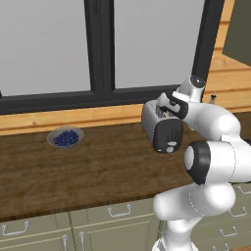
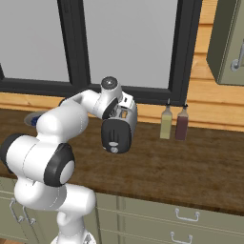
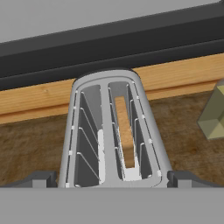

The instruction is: Start the toaster. Once the lever pops up, take the bread to the plate on the dining counter.

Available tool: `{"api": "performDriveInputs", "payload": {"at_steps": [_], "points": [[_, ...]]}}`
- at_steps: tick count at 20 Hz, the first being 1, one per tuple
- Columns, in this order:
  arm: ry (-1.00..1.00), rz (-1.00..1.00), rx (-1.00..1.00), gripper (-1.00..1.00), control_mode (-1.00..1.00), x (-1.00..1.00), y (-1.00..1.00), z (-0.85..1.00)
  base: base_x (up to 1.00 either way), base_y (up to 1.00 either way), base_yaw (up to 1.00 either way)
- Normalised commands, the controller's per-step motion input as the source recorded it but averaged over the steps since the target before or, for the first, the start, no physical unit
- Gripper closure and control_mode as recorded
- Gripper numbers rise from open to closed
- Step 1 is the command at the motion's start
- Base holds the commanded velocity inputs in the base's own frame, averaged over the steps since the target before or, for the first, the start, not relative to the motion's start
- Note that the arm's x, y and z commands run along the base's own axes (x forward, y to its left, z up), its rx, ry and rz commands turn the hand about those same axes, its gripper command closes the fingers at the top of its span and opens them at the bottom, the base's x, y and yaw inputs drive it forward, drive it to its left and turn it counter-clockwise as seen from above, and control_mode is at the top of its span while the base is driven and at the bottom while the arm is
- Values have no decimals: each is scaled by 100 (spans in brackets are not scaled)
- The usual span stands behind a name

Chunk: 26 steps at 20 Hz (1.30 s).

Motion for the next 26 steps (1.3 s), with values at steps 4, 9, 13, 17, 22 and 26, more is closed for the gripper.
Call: {"api": "performDriveInputs", "payload": {"at_steps": [4,9,13,17,22,26], "points": [[0,0,0,-100,-100,0,0,0,0,0,0],[0,0,0,-100,-100,0,0,0,0,0,0],[0,0,0,-100,-100,0,0,0,0,0,0],[0,0,0,-100,-100,0,0,0,0,0,0],[0,0,0,-100,-100,0,0,0,0,0,0],[0,0,0,-100,-100,0,0,0,0,0,0]]}}
